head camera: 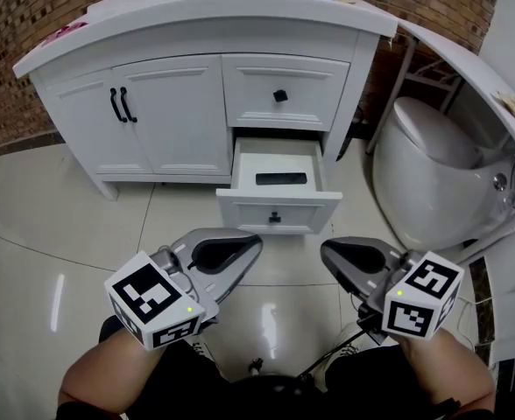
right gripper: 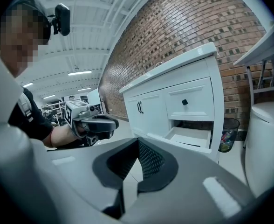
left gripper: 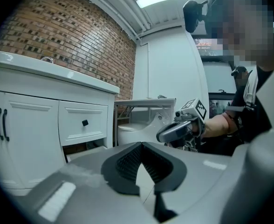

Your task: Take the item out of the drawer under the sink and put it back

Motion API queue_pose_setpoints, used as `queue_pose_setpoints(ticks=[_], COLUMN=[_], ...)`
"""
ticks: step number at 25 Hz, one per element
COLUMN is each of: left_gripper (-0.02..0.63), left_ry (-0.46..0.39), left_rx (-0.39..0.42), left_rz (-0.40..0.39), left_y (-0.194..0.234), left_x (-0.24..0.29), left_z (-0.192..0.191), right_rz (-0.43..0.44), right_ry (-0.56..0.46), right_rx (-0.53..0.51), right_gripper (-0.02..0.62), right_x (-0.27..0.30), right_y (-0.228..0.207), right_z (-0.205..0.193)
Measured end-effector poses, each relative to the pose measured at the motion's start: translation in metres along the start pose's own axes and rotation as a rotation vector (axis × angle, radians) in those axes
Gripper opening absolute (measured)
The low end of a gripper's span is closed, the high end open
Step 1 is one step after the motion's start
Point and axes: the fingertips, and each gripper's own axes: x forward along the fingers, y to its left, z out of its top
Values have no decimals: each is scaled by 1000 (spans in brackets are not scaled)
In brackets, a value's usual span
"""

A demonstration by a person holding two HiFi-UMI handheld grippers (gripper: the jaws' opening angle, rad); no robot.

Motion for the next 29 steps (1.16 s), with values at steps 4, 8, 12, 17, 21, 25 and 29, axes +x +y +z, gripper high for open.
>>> queue_pose_setpoints(ticks=[4, 8, 12, 17, 21, 25, 29], left_gripper=[4, 5, 5, 5, 5, 5, 5], left_ry=[6, -1, -3, 2, 9, 16, 19], left_rx=[3, 0, -5, -4, -10, -8, -22], left_rz=[-10, -9, 0, -8, -14, -18, -22], left_y=[-4, -3, -1, -2, -3, -3, -6], left_x=[0, 0, -1, 2, 2, 3, 1], left_z=[-2, -1, -1, -3, -4, -6, -8], right_rz=[-4, -5, 0, -2, 5, 3, 6], right_ry=[11, 20, 26, 35, 43, 48, 59], right_rx=[-8, 6, 14, 1, -5, 0, 6], right_gripper=[2, 2, 2, 2, 2, 2, 2], right_x=[0, 1, 4, 4, 5, 5, 5], right_y=[0, -3, -5, -3, -2, -3, -1], right_z=[-3, -4, -6, -9, -11, -13, -16])
